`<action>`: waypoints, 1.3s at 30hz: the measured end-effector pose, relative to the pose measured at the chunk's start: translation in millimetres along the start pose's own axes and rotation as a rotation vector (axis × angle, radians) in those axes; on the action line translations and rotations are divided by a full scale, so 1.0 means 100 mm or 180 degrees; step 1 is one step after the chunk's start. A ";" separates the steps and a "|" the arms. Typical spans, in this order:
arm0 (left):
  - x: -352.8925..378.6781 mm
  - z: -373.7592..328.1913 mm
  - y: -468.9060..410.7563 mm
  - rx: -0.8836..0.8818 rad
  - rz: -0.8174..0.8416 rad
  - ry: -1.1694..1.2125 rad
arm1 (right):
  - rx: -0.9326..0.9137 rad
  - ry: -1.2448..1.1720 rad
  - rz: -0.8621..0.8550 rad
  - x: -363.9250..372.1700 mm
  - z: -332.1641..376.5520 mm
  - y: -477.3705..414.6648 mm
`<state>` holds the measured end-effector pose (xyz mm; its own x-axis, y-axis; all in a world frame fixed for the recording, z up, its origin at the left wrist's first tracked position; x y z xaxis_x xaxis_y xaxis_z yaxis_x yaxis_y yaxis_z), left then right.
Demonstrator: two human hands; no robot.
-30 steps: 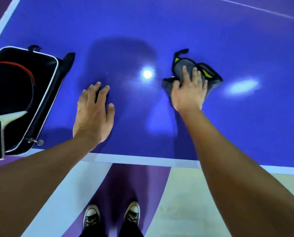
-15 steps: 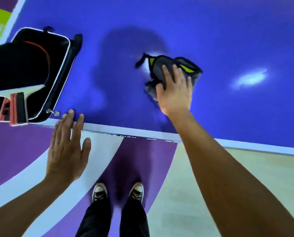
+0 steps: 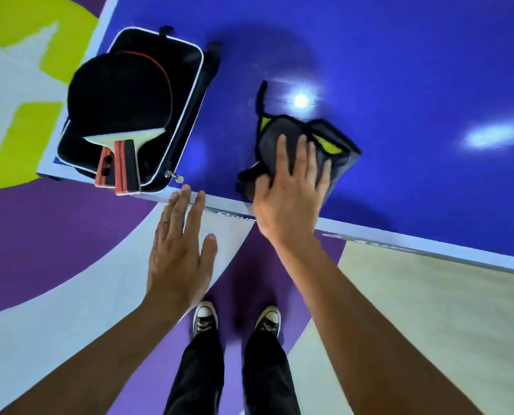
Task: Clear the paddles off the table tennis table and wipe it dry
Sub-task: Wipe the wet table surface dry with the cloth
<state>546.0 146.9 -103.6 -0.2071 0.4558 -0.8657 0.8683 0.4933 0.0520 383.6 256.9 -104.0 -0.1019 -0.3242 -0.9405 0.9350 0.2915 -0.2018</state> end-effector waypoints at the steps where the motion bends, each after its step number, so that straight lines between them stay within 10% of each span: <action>1: -0.04 0.02 0.00 0.0019 0.0032 0.0004 | -0.0204 -0.0050 0.0125 0.06 0.29 0.09; 13: -0.76 -0.11 -0.06 0.0288 0.1070 0.0446 | -0.0258 0.0190 0.0661 0.08 0.63 -0.01; 17: -1.26 -0.15 -0.32 0.1108 0.0442 0.0242 | 0.0208 0.0133 0.0607 0.17 0.66 -0.45; 29: -1.73 0.82 -2.51 0.0267 0.0103 -0.0342 | 0.0300 0.0316 0.0605 0.66 0.59 -2.07; 39: -1.49 1.42 -3.48 -0.0249 0.0322 -0.0709 | -0.1554 0.0186 0.0869 1.14 1.43 -3.33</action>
<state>338.6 -198.1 -62.9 -0.0091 0.3355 -0.9420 0.8402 0.5134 0.1748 109.4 -5.3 -105.0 0.0901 -0.1323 -0.9871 0.6659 0.7450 -0.0390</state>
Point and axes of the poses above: each hand's wrist, its own y-axis away from the middle knuckle, its own x-axis out of the palm, z = x × y, the point moved 3 cm from there along -y, towards the middle knuckle, and after that the axes turned 4 degrees about -z, right-handed, at the moved point
